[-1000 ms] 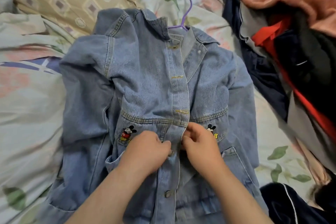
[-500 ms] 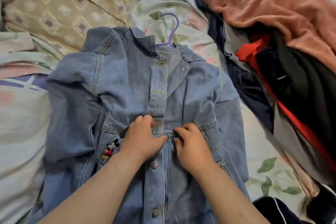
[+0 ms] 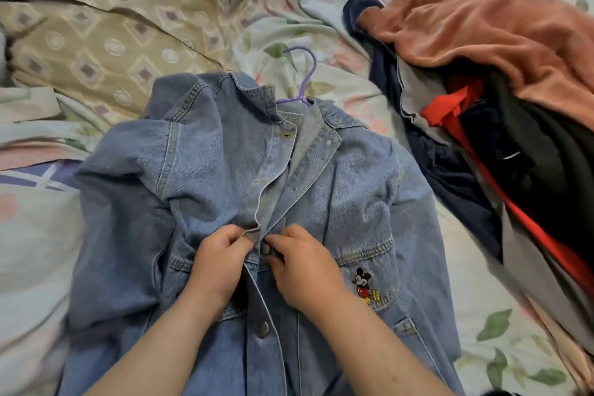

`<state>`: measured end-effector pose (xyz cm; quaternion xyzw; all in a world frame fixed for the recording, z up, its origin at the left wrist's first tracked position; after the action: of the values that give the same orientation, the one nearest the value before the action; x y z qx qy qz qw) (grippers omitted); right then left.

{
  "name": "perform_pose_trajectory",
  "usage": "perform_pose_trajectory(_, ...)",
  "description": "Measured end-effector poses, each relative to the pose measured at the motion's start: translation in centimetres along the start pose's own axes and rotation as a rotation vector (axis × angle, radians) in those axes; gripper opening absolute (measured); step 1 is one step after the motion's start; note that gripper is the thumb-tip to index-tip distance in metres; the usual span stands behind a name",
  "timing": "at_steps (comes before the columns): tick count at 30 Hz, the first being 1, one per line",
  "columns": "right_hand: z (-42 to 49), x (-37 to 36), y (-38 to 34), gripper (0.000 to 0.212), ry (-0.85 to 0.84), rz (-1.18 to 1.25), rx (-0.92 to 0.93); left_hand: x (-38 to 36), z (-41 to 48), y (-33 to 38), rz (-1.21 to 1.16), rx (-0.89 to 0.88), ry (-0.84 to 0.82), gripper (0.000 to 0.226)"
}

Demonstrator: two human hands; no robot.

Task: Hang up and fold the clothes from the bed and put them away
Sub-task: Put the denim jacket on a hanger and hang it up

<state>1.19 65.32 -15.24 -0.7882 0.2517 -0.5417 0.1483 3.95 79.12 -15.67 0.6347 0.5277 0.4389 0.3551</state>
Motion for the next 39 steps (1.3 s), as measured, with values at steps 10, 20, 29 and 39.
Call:
perform_pose_trajectory(10,0.1,-0.3,0.5,0.03,0.005,0.338,-0.198,0.5,-0.8,0.8,-0.038,-0.019,-0.082,0.022)
perform_pose_trajectory(20,-1.5,0.6,0.5,0.019,-0.1,1.175,-0.496,0.1,-1.9,2.0,0.19,-0.187,-0.204,0.019)
perform_pose_trajectory(29,-1.3,1.0,0.3,0.021,-0.197,1.138,-0.472,-0.4,-1.9,1.6,-0.135,0.126,-0.125,0.03)
perform_pose_trajectory(39,-1.4,0.9,0.5,0.03,-0.211,1.062,-0.435,-0.8,-2.5,0.6,-0.176,0.12,-0.145,0.021)
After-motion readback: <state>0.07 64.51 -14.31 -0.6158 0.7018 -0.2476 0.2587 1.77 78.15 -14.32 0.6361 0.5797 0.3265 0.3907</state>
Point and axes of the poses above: each hand's wrist, its own z-axis towards the middle knuckle, its own x-axis out of the back of the hand, y = z × x, the point moved 1 cm from there along z, towards the middle knuckle, and after that the axes turned 10 degrees about -x, right-handed, at the moved point
